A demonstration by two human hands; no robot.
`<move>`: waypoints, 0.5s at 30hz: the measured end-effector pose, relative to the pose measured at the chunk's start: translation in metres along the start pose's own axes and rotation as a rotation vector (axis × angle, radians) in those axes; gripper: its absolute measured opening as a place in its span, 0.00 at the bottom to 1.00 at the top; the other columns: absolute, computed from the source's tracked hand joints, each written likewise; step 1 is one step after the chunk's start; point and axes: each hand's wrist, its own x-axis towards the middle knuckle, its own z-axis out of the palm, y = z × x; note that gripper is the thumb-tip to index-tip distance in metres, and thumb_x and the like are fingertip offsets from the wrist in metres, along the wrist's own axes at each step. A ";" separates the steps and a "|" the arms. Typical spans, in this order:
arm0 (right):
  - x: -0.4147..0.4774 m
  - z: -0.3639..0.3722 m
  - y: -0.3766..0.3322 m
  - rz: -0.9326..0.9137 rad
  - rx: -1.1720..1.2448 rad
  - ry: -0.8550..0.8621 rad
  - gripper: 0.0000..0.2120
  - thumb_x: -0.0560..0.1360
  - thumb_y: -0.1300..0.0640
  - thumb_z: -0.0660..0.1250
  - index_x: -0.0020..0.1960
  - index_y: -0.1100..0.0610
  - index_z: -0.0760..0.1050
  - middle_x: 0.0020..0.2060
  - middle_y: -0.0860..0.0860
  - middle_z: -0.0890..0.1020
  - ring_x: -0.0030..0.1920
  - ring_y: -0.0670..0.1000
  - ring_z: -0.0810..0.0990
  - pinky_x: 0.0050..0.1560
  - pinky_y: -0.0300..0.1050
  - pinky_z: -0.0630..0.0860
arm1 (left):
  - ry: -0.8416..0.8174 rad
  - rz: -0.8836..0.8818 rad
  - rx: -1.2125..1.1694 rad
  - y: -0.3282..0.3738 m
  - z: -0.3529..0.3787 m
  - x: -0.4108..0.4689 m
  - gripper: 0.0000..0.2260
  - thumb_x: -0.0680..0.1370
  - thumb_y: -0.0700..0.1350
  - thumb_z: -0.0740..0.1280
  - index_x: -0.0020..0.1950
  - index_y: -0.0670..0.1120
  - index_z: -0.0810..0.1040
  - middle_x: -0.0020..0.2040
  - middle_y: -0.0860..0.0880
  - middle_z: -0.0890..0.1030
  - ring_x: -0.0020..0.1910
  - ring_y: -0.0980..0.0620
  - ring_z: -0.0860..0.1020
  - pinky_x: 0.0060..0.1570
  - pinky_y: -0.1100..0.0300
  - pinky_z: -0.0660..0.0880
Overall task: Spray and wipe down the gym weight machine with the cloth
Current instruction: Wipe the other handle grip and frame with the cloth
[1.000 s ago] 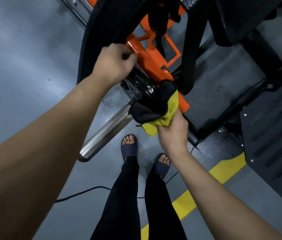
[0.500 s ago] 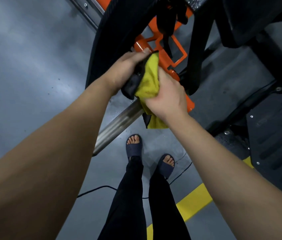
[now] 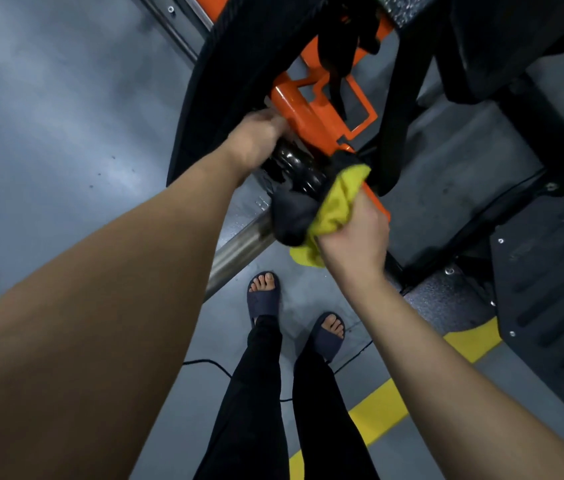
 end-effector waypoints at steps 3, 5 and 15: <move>0.025 0.011 -0.041 -0.127 -0.377 -0.074 0.09 0.73 0.55 0.65 0.51 0.53 0.69 0.48 0.53 0.80 0.49 0.62 0.79 0.41 0.47 0.62 | 0.070 -0.062 -0.153 -0.003 -0.004 -0.002 0.04 0.83 0.39 0.62 0.54 0.42 0.76 0.39 0.49 0.78 0.27 0.62 0.78 0.32 0.66 0.74; 0.037 0.013 -0.036 -0.171 -0.493 -0.145 0.15 0.75 0.53 0.67 0.59 0.56 0.71 0.55 0.54 0.81 0.53 0.63 0.80 0.42 0.49 0.63 | 0.075 -0.099 -0.123 -0.004 -0.007 -0.002 0.05 0.83 0.39 0.62 0.53 0.43 0.77 0.37 0.48 0.78 0.25 0.61 0.77 0.30 0.65 0.73; -0.001 -0.002 0.068 0.197 0.006 -0.180 0.06 0.75 0.64 0.69 0.41 0.56 0.75 0.38 0.54 0.81 0.38 0.50 0.76 0.41 0.54 0.77 | -0.012 -0.149 -0.014 0.010 -0.012 -0.003 0.06 0.83 0.39 0.59 0.55 0.40 0.75 0.40 0.47 0.78 0.30 0.56 0.79 0.24 0.68 0.73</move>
